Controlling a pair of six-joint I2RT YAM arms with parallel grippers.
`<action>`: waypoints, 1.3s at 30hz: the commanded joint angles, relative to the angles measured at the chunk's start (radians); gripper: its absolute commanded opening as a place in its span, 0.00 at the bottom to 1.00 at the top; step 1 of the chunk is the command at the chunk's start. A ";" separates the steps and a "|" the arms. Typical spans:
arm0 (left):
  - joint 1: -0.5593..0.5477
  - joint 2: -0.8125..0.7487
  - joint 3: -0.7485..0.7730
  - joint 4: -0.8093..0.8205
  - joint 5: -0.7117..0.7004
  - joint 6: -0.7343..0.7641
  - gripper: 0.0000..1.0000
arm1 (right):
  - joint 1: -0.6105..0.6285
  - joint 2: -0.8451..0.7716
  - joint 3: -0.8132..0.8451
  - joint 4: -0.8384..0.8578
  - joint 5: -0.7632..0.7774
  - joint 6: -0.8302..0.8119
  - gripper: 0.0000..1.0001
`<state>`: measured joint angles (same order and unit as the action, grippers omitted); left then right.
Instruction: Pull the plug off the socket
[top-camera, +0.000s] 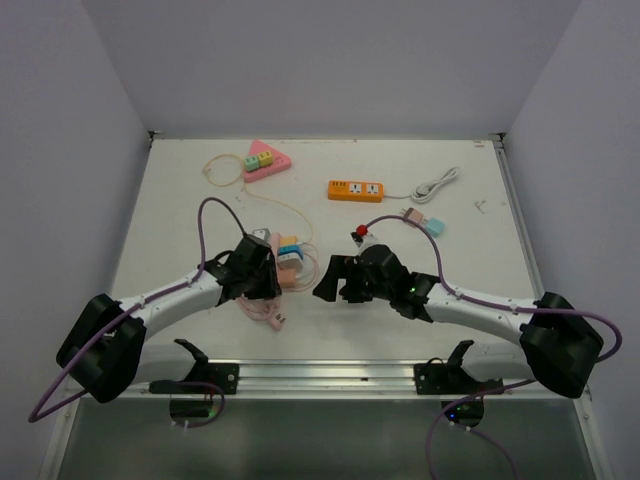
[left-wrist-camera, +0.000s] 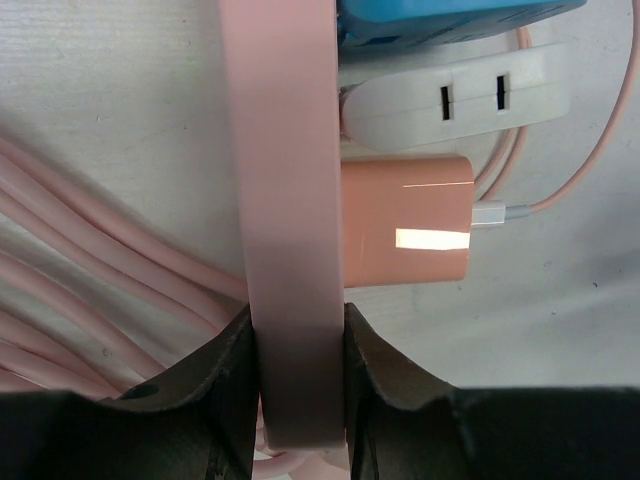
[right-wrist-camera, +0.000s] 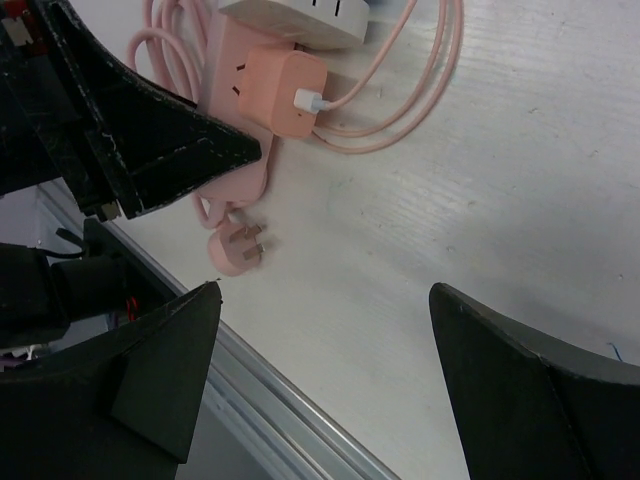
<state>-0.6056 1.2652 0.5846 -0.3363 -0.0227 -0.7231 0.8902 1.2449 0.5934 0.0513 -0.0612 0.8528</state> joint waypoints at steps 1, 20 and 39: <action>-0.008 -0.012 -0.031 0.063 -0.013 -0.027 0.09 | 0.007 0.042 -0.007 0.157 0.040 0.058 0.89; -0.010 -0.152 -0.213 0.304 0.107 -0.119 0.00 | 0.032 0.362 0.118 0.430 0.080 0.189 0.72; -0.010 -0.156 -0.235 0.298 0.073 -0.119 0.00 | 0.035 0.574 0.226 0.539 -0.057 0.249 0.42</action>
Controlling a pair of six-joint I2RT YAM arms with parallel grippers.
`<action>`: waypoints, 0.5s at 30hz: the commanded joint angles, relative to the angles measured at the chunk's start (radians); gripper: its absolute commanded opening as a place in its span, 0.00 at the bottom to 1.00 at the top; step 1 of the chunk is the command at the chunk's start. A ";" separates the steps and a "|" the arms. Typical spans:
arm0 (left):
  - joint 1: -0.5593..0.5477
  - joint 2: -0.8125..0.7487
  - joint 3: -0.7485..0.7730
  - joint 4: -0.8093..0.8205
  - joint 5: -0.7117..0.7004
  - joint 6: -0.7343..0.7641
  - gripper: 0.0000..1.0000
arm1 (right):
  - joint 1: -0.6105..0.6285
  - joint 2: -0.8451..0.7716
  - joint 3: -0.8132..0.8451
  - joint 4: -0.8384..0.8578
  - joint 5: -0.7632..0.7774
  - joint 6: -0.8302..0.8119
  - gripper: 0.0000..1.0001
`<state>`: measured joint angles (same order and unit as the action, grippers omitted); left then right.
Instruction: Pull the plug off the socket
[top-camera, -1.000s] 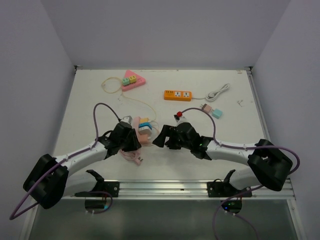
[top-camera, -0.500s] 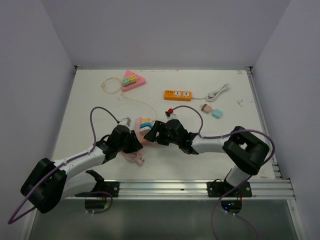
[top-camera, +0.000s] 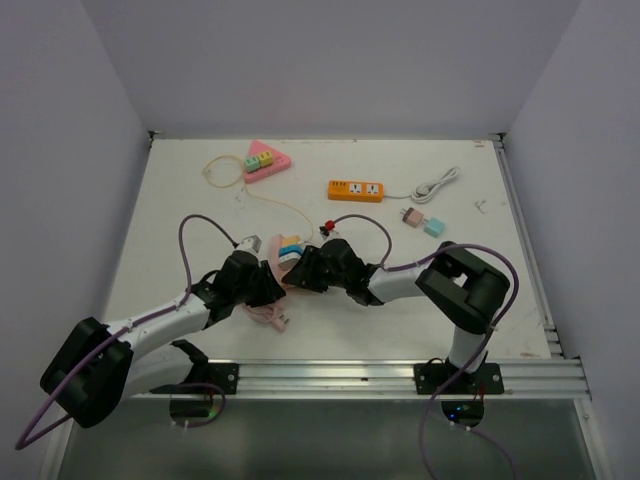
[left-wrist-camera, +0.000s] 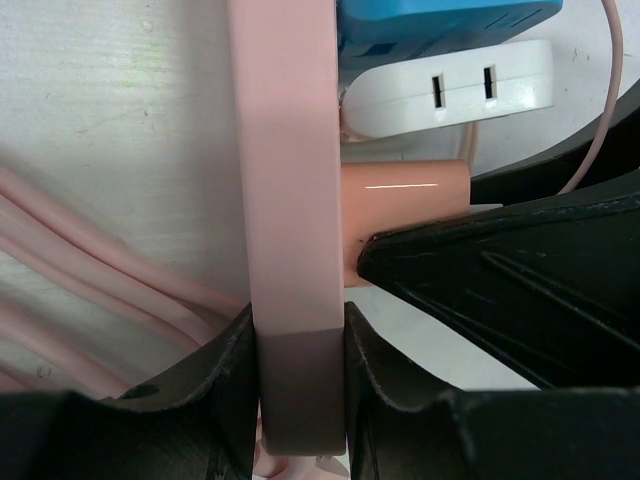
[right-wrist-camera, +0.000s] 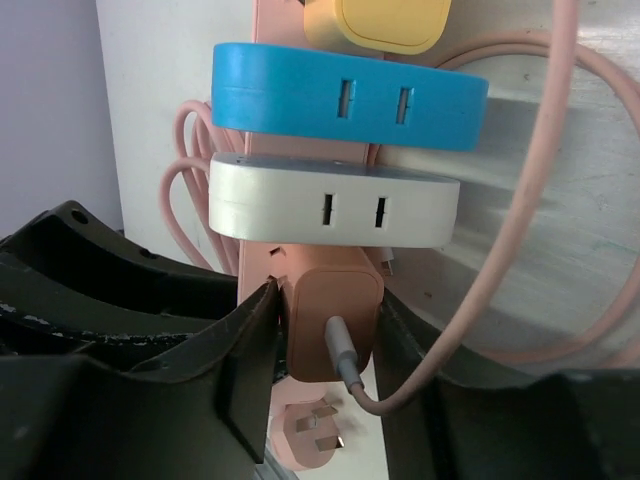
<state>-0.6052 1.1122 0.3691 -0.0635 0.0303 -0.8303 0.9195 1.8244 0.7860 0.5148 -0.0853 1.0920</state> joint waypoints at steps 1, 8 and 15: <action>-0.010 -0.002 -0.019 0.024 0.019 -0.013 0.00 | 0.004 -0.010 0.029 0.080 -0.036 0.008 0.39; -0.010 0.005 -0.021 -0.030 -0.018 -0.030 0.00 | 0.002 -0.042 -0.016 0.102 -0.024 0.002 0.03; -0.008 0.001 -0.042 -0.104 -0.076 -0.111 0.00 | -0.001 -0.099 -0.056 0.128 0.001 -0.014 0.00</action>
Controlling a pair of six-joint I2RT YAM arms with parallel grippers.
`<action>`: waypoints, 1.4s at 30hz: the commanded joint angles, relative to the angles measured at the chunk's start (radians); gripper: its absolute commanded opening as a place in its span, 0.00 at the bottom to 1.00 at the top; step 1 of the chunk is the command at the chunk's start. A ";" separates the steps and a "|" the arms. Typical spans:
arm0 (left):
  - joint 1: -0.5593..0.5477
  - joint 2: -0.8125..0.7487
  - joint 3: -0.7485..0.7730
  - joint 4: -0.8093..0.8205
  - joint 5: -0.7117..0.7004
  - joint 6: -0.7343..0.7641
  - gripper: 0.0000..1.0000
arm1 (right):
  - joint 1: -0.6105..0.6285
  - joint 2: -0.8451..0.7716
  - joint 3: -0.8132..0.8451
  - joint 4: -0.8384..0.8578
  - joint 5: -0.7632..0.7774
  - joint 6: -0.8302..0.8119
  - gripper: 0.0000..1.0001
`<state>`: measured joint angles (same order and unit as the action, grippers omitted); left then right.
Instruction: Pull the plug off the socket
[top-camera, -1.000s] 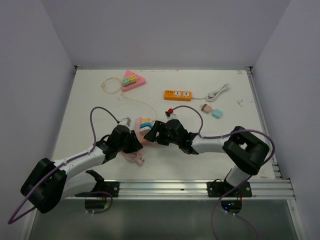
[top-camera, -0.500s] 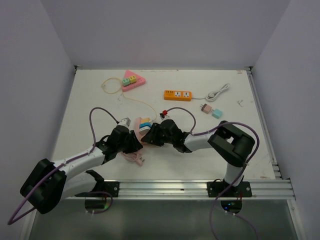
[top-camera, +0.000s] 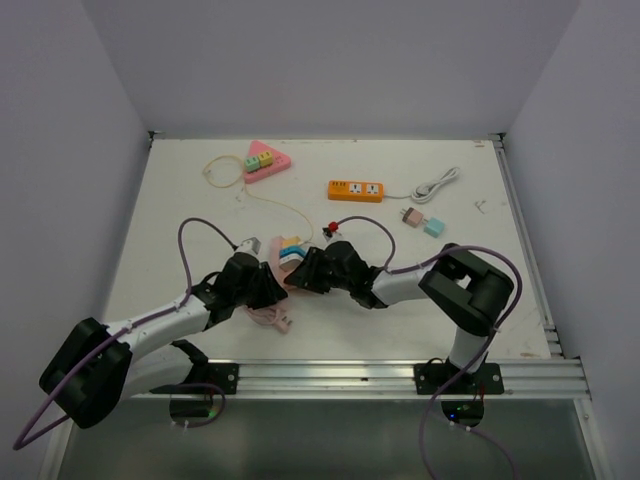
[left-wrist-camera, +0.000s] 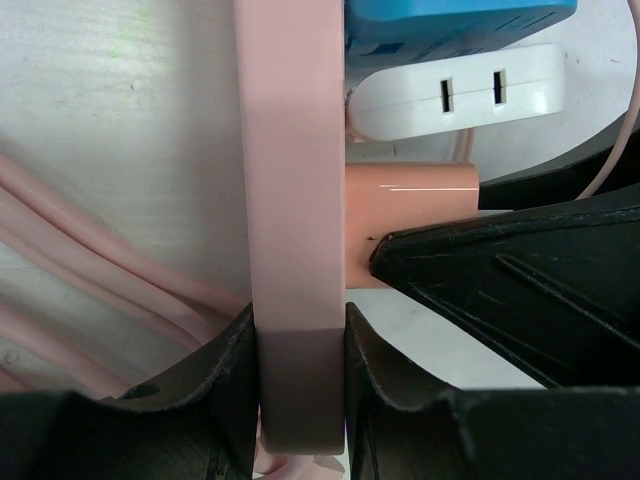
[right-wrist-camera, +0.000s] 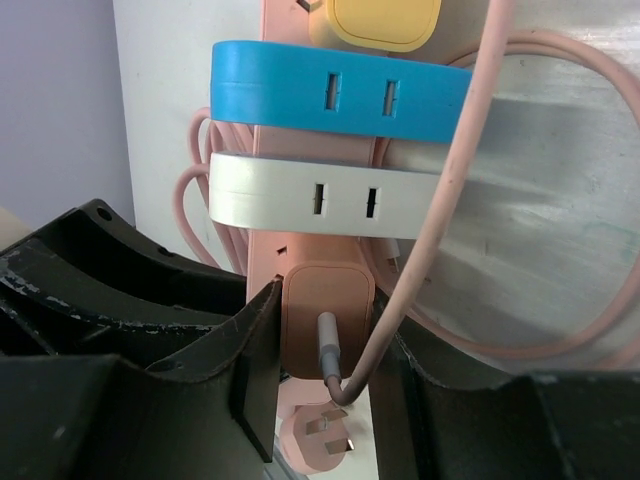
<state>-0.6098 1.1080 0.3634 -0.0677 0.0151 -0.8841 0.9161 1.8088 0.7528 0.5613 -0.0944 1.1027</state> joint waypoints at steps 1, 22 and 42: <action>-0.004 0.006 -0.038 -0.107 -0.069 -0.067 0.00 | 0.003 -0.091 -0.030 0.086 0.016 -0.029 0.00; 0.002 0.016 0.048 -0.339 -0.241 -0.170 0.00 | -0.088 -0.288 -0.196 0.164 0.091 -0.061 0.00; 0.002 0.018 0.103 -0.274 -0.207 -0.072 0.00 | -0.186 -0.650 0.094 -0.621 0.335 -0.475 0.00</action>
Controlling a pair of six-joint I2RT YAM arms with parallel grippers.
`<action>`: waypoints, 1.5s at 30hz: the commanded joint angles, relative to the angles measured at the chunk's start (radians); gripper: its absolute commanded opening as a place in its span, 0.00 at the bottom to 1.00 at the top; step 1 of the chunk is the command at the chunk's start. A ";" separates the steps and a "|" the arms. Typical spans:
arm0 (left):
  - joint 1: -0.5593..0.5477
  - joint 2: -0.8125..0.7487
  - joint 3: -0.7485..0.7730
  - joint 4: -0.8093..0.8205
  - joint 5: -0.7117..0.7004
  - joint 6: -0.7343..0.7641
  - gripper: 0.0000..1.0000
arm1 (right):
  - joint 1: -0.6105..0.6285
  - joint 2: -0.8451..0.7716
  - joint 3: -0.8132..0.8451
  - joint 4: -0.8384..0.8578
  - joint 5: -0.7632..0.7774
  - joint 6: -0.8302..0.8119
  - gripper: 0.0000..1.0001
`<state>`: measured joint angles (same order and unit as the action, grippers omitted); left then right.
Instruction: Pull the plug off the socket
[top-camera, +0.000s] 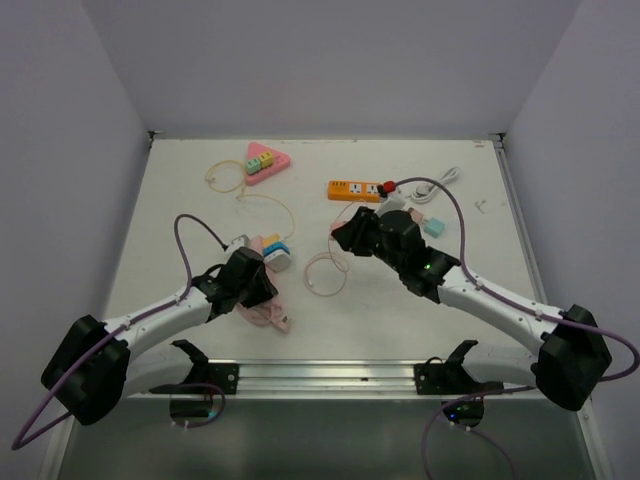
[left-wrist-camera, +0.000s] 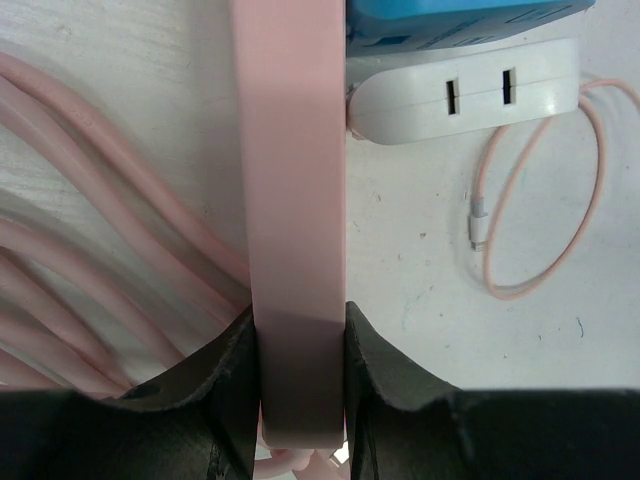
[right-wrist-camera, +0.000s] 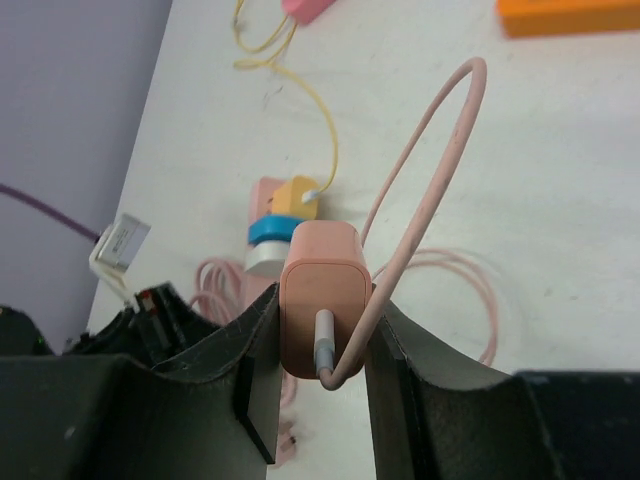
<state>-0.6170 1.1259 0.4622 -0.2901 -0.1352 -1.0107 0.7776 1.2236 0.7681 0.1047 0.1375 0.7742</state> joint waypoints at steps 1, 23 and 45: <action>0.010 0.000 0.001 -0.046 -0.052 0.058 0.00 | -0.076 -0.076 0.094 -0.190 0.112 -0.170 0.00; 0.010 -0.028 -0.030 0.005 -0.001 0.096 0.00 | -0.408 -0.027 -0.112 -0.128 -0.039 -0.145 0.00; 0.010 -0.032 -0.045 0.075 0.055 0.124 0.00 | -0.721 0.251 -0.162 0.050 -0.400 -0.019 0.45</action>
<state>-0.6102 1.1011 0.4339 -0.2451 -0.0940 -0.9195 0.0765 1.5040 0.6125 0.1452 -0.2359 0.7467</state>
